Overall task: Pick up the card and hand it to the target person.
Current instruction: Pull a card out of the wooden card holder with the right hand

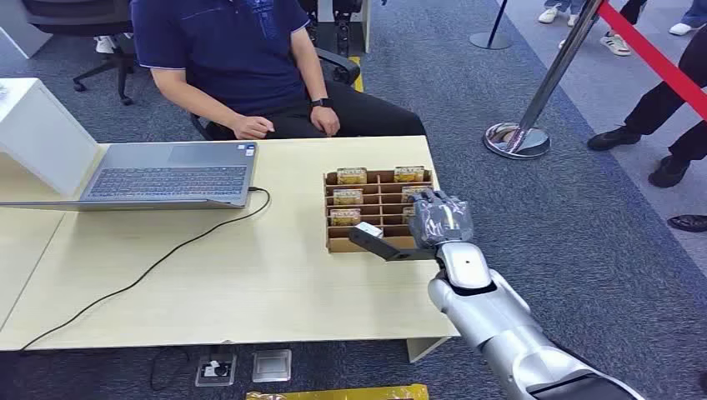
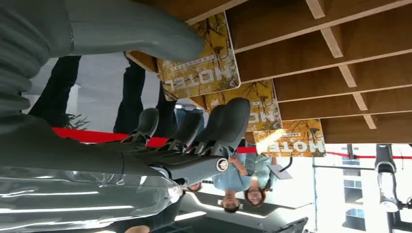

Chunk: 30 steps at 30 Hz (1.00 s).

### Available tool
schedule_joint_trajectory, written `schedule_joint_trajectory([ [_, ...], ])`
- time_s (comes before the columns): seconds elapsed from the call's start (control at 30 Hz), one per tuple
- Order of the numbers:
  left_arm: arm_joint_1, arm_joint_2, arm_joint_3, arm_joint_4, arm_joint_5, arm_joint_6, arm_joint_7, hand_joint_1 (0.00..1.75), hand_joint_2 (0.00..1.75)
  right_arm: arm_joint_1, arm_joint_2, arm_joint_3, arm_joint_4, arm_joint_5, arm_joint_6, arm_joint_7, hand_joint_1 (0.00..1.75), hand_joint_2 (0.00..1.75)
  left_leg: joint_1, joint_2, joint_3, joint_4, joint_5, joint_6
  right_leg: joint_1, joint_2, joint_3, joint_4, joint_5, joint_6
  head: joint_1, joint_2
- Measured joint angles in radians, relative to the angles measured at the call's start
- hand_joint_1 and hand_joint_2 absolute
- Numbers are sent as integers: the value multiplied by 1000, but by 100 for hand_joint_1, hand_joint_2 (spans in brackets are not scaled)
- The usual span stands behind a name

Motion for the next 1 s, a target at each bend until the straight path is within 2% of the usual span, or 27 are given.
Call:
schedule_joint_trajectory([
  [0.1,0,0,0,0,0,0,-2,0,0,0,0,0,0,1,0,2,85,175,0,0,0,0,0,0,0,0,0,0,0,0,0,0],
  [0.5,-1,0,0,0,0,-2,-11,0,0,3,-5,0,8,3,1,13,171,175,0,0,0,0,0,0,0,0,0,0,0,0,0,0],
  [1.0,-2,1,1,0,5,-2,-13,0,0,6,-9,0,-7,17,-3,9,175,175,0,0,0,0,1,0,0,0,0,0,1,0,0,0],
])
